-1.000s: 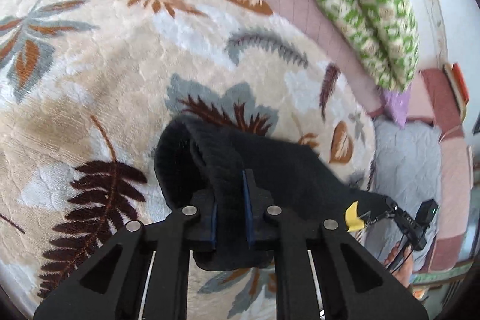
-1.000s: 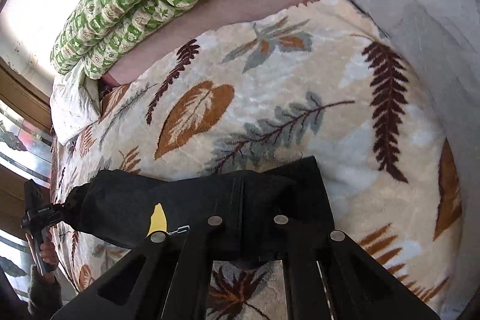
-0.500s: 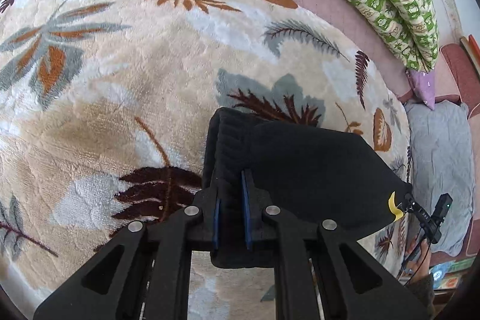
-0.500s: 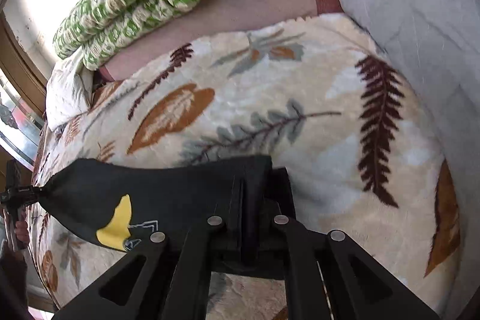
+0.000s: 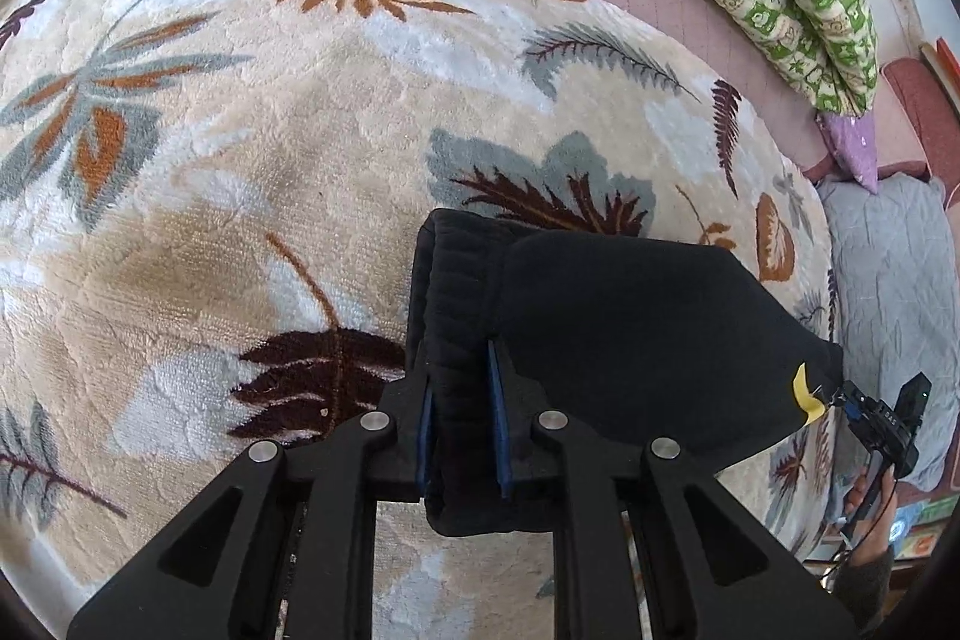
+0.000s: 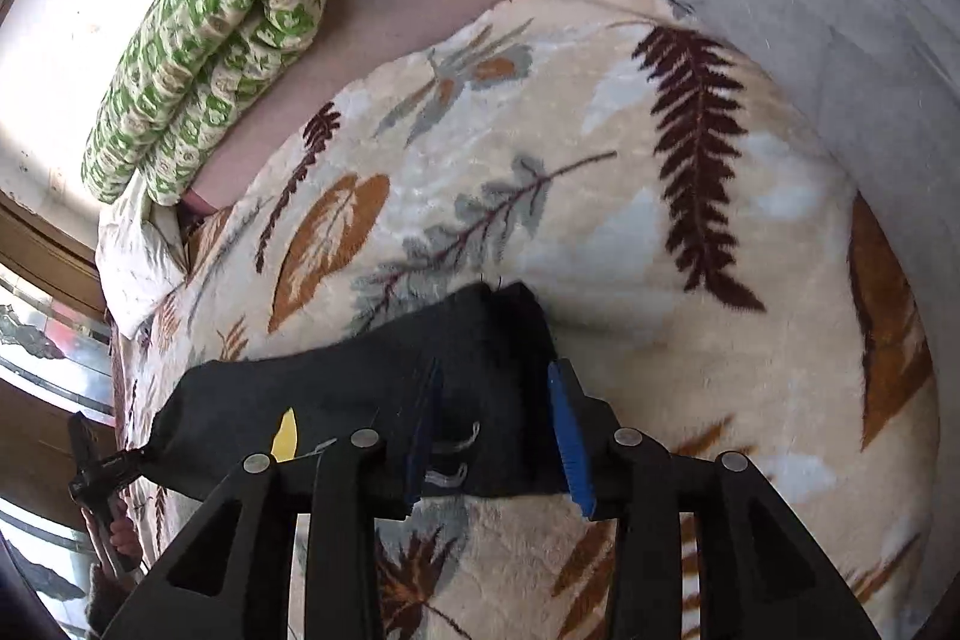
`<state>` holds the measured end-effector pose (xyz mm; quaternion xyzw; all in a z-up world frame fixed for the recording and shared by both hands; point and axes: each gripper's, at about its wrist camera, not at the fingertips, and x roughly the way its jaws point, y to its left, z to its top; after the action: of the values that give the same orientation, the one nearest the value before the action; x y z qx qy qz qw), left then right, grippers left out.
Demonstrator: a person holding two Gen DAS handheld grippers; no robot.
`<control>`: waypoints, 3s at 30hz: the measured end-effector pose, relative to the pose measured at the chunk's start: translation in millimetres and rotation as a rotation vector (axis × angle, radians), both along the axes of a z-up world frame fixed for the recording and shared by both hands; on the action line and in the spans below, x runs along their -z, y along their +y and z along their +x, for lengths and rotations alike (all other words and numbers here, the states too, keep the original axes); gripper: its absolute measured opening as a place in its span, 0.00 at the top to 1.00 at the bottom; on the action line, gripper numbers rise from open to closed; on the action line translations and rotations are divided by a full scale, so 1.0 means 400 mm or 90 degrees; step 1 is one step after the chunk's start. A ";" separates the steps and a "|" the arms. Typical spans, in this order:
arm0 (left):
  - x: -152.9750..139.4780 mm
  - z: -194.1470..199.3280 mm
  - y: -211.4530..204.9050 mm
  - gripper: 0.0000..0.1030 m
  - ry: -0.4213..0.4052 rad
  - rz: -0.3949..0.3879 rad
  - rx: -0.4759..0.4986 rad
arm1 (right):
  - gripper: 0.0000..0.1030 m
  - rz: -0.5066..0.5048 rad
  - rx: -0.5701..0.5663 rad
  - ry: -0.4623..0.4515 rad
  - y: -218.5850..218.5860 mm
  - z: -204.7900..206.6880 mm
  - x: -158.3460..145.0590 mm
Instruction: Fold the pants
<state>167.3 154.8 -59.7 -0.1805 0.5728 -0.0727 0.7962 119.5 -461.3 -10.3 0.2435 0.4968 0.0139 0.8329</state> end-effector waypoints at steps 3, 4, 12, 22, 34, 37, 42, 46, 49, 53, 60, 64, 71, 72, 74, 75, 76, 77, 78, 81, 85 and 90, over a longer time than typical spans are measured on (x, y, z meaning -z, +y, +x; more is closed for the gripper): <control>0.004 0.005 0.002 0.87 0.005 -0.010 -0.008 | 0.62 0.024 0.012 0.006 0.012 -0.040 0.015; 0.005 0.005 0.005 0.87 0.007 -0.015 -0.012 | 0.62 0.043 0.020 0.009 0.011 -0.048 0.021; 0.004 0.003 0.004 0.87 0.008 -0.014 -0.004 | 0.62 0.211 0.161 0.028 -0.042 -0.111 0.042; 0.002 -0.001 0.002 0.87 0.012 -0.015 0.001 | 0.58 0.409 0.309 0.063 -0.040 -0.115 0.145; 0.002 -0.008 -0.022 0.86 0.003 0.043 0.005 | 0.94 0.219 0.205 -0.073 -0.070 -0.066 0.055; 0.000 -0.006 -0.037 0.83 0.000 0.080 0.024 | 0.94 0.170 0.184 -0.057 -0.066 -0.072 0.092; -0.009 -0.015 -0.010 0.69 0.017 0.062 0.008 | 0.90 0.033 0.111 -0.056 -0.009 -0.061 0.087; -0.031 -0.045 0.032 0.58 0.023 0.032 -0.006 | 0.77 0.024 0.130 -0.047 -0.026 -0.092 0.046; -0.060 -0.065 0.058 0.58 0.027 -0.006 -0.015 | 0.77 -0.009 0.135 -0.066 -0.041 -0.130 -0.028; -0.109 -0.081 0.075 0.57 0.023 0.022 -0.019 | 0.66 0.016 0.110 -0.094 -0.026 -0.151 -0.129; -0.172 -0.020 0.008 0.54 0.019 -0.047 0.017 | 0.60 0.025 -0.053 -0.090 0.163 -0.066 -0.223; -0.163 0.046 -0.139 0.52 0.044 0.013 0.128 | 0.59 0.037 -0.200 -0.045 0.336 0.040 -0.186; -0.108 0.153 -0.309 0.52 0.071 0.111 0.326 | 0.59 -0.019 -0.391 -0.002 0.582 0.223 -0.082; -0.101 0.164 -0.319 0.52 0.071 0.120 0.349 | 0.59 -0.027 -0.410 0.005 0.608 0.244 -0.065; -0.092 0.182 -0.330 0.52 0.067 0.139 0.386 | 0.59 -0.031 -0.455 0.011 0.662 0.286 -0.033; -0.087 0.190 -0.335 0.52 0.065 0.144 0.406 | 0.59 -0.030 -0.472 0.010 0.684 0.299 -0.021; -0.083 0.196 -0.340 0.52 0.062 0.153 0.427 | 0.59 -0.028 -0.493 0.012 0.710 0.314 -0.006; -0.080 0.200 -0.344 0.52 0.059 0.162 0.443 | 0.59 -0.028 -0.506 0.013 0.728 0.330 0.008; -0.077 0.203 -0.346 0.52 0.054 0.171 0.460 | 0.59 -0.026 -0.518 0.014 0.743 0.344 0.020; -0.079 0.210 -0.343 0.52 0.038 0.175 0.491 | 0.59 -0.005 -0.549 0.034 0.779 0.375 0.057; -0.087 0.217 -0.324 0.52 0.027 0.152 0.506 | 0.58 -0.014 -0.600 0.059 0.827 0.399 0.099; -0.076 0.217 -0.311 0.52 0.035 0.180 0.523 | 0.58 -0.026 -0.678 0.075 0.873 0.378 0.125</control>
<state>254.0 30.2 -29.2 0.1711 0.6225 -0.2995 0.7025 270.8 -112.2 -60.3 -0.0579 0.5977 0.4114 0.6857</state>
